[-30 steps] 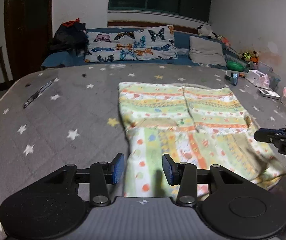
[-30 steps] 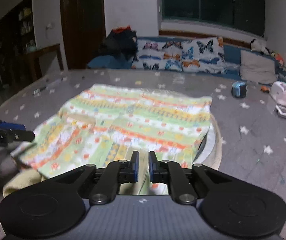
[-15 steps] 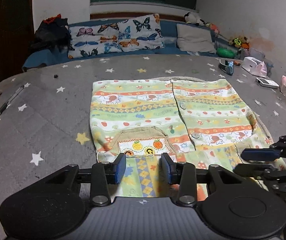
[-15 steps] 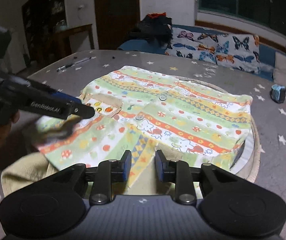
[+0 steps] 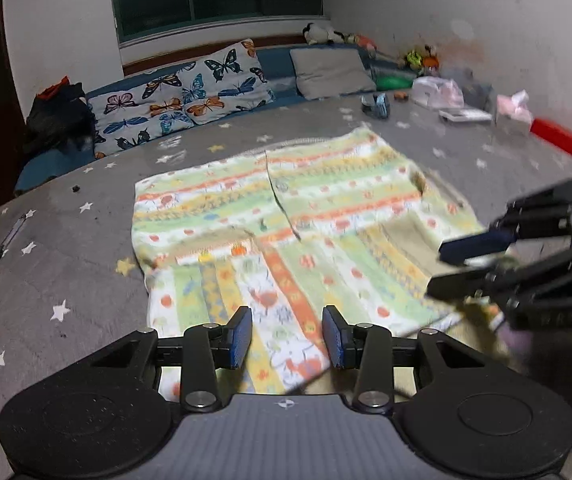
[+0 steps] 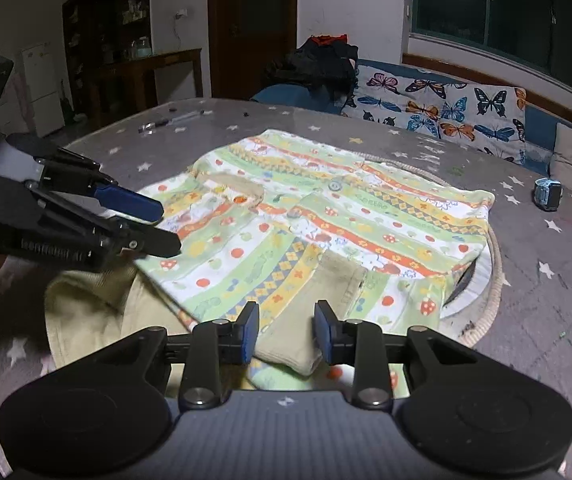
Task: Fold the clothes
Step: 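Grasp the khaki corduroy hem with the left gripper while the right gripper grasps it too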
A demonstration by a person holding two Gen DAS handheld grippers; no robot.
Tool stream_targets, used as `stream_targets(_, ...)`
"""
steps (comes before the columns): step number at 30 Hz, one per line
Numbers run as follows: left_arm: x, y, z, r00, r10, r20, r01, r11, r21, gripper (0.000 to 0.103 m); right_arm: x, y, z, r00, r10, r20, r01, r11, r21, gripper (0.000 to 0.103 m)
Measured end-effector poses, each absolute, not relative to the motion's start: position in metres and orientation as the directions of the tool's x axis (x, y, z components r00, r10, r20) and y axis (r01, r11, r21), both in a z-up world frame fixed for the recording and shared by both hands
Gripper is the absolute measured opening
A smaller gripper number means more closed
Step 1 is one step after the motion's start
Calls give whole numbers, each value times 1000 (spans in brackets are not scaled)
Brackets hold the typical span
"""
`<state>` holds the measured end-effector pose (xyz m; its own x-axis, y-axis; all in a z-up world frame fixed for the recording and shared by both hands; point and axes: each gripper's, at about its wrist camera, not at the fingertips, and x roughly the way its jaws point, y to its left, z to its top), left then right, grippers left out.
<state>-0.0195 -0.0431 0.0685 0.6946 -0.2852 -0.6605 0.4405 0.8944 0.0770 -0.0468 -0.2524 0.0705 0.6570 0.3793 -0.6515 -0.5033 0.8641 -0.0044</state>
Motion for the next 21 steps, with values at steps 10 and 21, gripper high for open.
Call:
stream_targets(10, -41, -28, 87, 689, -261, -676, 382, 924, 33, 52, -69, -257, 81, 670, 364, -648, -515, 855, -53, 37)
stream_targets(21, -71, -20, 79, 576, -353, -737, 322, 927, -192, 54, -121, -261, 87, 674, 344, -653, -615, 751, -240, 54)
